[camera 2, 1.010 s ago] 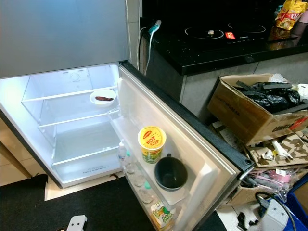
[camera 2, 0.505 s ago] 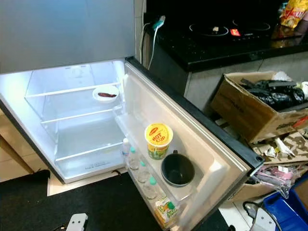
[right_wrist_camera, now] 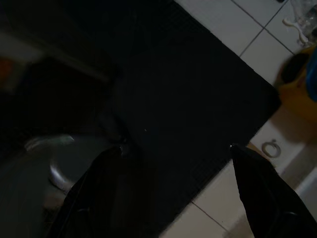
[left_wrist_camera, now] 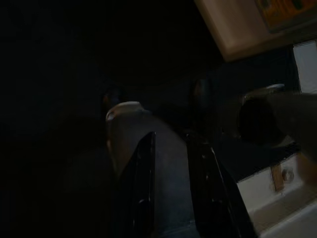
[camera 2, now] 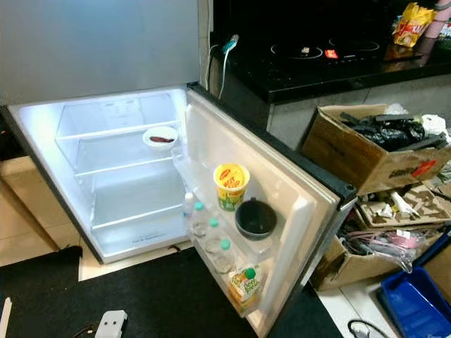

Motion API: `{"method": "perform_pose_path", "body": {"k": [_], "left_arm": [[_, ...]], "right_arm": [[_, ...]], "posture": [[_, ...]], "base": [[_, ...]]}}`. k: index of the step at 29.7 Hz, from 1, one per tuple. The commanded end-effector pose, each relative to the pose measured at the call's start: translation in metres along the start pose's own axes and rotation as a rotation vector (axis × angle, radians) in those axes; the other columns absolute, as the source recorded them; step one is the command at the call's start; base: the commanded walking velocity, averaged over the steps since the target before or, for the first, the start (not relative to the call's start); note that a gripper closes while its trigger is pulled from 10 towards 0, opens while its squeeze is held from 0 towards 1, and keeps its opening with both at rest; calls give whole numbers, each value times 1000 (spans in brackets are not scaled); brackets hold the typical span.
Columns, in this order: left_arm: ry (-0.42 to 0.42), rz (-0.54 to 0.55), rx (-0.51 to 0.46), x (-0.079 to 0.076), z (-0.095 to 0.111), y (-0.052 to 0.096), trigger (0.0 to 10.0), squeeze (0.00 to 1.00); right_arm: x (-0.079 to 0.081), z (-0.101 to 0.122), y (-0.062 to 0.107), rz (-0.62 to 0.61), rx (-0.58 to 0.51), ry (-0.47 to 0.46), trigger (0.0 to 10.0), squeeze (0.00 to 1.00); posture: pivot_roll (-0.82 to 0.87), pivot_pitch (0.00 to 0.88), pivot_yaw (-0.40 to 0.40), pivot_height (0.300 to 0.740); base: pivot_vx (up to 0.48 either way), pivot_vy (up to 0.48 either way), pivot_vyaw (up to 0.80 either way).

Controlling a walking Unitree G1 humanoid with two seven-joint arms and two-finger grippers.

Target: Restocking fridge

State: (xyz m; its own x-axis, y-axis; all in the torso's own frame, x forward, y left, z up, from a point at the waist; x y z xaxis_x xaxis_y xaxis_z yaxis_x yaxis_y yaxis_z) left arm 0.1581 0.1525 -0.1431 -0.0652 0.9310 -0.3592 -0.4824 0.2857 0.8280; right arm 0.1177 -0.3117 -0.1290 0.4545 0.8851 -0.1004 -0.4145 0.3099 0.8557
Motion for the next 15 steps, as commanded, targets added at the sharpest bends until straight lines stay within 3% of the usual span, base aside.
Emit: {"method": "perform_pose_path", "body": {"k": [1,6,13,15], "left_arm": [[19,19,83,4,-27,4,10000,0],[17,23,83,4,-27,4,10000,0],[25,38,55,9,-23,5,10000,0],[12,47,61,11,-23,6,10000,0]], "right_arm": [[5,15,-2,11,-36,14,10000,0],[7,16,-3,18,-38,22,10000,0],[9,17,-3,27,-39,36,10000,0],[8,15,-2,27,-35,43,10000,0]], "posture": [[-73,25,-24,740],[-71,24,-24,740],[-72,22,-28,740],[-73,21,-27,740]], "base": [[-345,0,0],[-322,0,0],[0,0,0],[0,-420,0]]}}
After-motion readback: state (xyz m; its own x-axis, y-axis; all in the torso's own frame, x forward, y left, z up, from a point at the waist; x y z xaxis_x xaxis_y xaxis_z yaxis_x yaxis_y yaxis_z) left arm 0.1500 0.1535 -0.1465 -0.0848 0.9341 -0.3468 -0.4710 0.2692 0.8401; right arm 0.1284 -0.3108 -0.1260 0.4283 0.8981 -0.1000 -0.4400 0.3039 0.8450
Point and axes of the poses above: a point about 5 cm out from each wrist's last joint towards the gripper, its own y axis pointing back from the gripper into the wrist, its own z axis along the axis of the wrist's last joint, x = y × z, the point moved 5 cm from there along -y, pointing out of the wrist towards the gripper, and after that the axes turned 7 degrees about y, right-handed, at the moved point
